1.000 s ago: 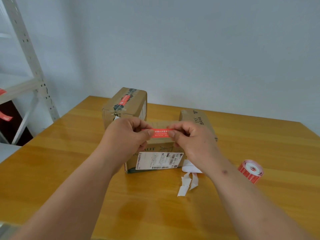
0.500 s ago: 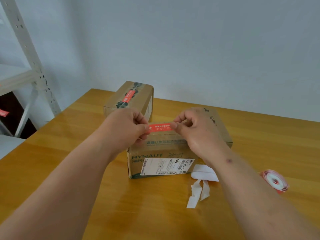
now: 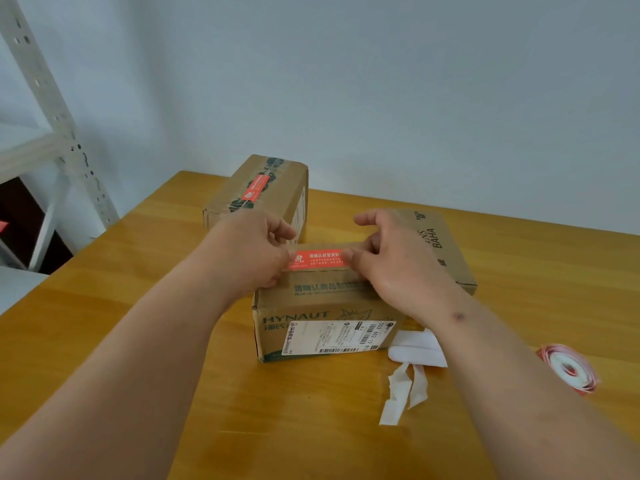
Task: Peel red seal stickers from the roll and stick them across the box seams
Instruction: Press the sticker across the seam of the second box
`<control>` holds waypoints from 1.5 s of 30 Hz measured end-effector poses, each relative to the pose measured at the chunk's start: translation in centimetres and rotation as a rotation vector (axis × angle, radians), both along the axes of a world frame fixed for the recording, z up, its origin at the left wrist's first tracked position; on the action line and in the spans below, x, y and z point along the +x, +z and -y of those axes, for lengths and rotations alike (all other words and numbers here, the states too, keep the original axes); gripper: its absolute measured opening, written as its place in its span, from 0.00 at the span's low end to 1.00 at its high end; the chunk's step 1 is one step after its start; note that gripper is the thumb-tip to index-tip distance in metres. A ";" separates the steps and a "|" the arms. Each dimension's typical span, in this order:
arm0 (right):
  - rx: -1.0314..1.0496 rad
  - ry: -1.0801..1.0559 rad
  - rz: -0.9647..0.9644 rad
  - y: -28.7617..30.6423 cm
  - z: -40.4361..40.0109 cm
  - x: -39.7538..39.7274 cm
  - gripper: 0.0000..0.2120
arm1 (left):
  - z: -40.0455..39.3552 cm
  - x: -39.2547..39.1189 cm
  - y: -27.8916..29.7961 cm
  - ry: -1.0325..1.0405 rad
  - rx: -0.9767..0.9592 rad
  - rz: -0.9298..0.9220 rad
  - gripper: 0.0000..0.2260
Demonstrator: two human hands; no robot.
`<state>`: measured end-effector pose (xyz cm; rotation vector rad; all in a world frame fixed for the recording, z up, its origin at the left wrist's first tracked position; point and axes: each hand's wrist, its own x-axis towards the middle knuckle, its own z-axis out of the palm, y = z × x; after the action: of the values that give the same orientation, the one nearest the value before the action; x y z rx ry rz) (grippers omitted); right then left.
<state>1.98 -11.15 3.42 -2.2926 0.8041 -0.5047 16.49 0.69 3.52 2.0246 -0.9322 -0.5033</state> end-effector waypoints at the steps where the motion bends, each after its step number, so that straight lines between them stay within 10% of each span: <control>1: -0.014 0.003 -0.008 0.0 0.0 0.1 0.19 | 0.2 0.1 -0.1 0.003 0.025 0.048 0.08; 8: -0.161 0.045 -0.126 -0.1 -0.3 0.8 0.13 | 1.1 -0.4 0.0 0.018 0.214 0.312 0.08; 45: -0.272 -0.138 -0.114 -0.6 0.6 2.0 0.14 | 0.4 -0.1 0.0 0.145 0.176 0.417 0.10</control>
<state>3.95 -11.79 2.80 -2.5449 1.0082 -0.5793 16.34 0.31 3.54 2.3907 -0.9997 -0.0826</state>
